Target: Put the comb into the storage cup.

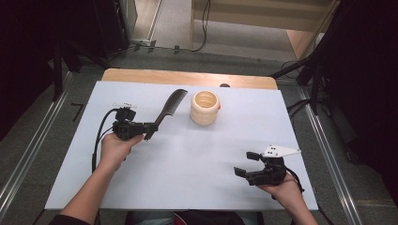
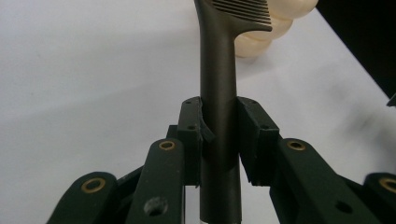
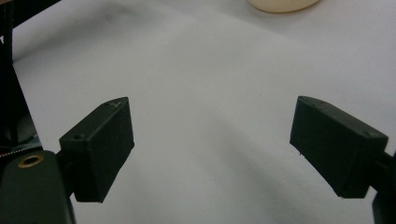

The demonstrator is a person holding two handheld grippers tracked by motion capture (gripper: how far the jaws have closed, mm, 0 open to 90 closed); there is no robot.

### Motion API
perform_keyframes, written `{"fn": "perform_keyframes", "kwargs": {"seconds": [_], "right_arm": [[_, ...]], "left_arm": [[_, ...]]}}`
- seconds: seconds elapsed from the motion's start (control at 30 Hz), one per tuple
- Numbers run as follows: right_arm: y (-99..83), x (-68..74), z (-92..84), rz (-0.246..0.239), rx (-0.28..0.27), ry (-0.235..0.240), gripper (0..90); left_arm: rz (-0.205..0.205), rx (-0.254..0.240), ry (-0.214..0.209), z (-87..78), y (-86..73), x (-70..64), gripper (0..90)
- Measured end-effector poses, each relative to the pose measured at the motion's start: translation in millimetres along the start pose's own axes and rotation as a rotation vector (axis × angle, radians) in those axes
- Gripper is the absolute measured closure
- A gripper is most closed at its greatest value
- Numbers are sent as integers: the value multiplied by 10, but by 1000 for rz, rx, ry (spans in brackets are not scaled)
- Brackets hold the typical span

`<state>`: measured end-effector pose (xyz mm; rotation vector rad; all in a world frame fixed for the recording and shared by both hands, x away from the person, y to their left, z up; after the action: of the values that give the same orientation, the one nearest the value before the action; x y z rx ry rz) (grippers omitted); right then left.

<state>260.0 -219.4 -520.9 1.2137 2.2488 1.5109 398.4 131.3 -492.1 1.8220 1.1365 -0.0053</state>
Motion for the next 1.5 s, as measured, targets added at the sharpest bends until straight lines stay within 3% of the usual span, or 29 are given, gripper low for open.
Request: {"fn": "perform_keyframes", "kwargs": {"seconds": [0.2, 0.4, 0.73, 1.13, 1.5], "right_arm": [[57, 21, 8, 11, -17, 0, 118], [77, 29, 4, 13, -23, 1, 118], [60, 6, -9, 7, -18, -13, 120], [52, -25, -63, 12, -26, -29, 121], [52, -42, -120, 24, -33, -39, 122]], "left_arm": [[-2, -39, -28, -31, 17, -93, 731], [-18, -84, -102, -61, 68, -205, 731], [32, -94, -161, 12, 143, -488, 730], [84, -36, -237, 257, 178, -872, 730], [76, 25, -300, 526, 159, -1152, 730]]}}
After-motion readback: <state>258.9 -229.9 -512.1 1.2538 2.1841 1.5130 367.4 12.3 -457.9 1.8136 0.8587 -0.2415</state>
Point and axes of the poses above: each handheld gripper's, and its own axes: z roughly forward along the jaws, y roughly out of its top, x roughly to its left, the point moved 7 cm from there along z, roughly forward along the jaws, and after that the axes turned 6 degrees about -x, right-handed, at the moved point
